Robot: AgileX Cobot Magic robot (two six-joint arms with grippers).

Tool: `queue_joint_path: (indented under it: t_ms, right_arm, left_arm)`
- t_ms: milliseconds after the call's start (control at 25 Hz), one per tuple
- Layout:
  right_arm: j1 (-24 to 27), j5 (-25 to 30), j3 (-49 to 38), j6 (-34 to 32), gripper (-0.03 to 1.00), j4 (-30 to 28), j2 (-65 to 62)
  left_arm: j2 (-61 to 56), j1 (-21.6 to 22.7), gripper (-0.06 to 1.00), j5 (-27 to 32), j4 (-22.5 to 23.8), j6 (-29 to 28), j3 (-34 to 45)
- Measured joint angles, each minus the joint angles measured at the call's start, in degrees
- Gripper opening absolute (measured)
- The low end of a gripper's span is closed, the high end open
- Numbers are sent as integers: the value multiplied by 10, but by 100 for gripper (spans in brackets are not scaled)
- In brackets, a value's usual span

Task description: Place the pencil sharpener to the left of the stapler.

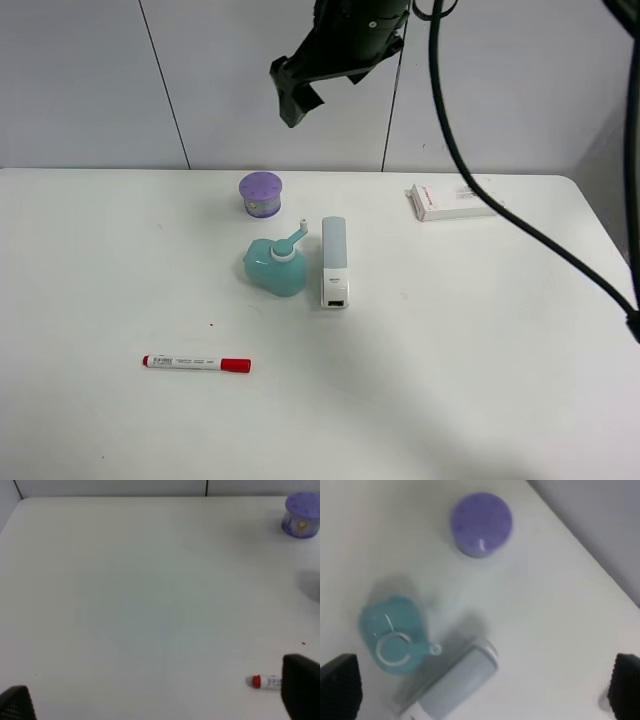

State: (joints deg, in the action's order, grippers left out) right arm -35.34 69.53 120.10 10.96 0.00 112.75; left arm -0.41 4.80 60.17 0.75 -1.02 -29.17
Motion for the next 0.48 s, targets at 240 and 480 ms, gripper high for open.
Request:
queue_joint_path:
  t_ms: [240,480]
  right_arm:
    - [43,3,-167,-3,99,-4,-81]
    - [114,5,-322,-38,99,0,-184]
  left_arm:
    - [0,0,100,0,0,0,0]
    - [0,0,100,0,0,0,0]
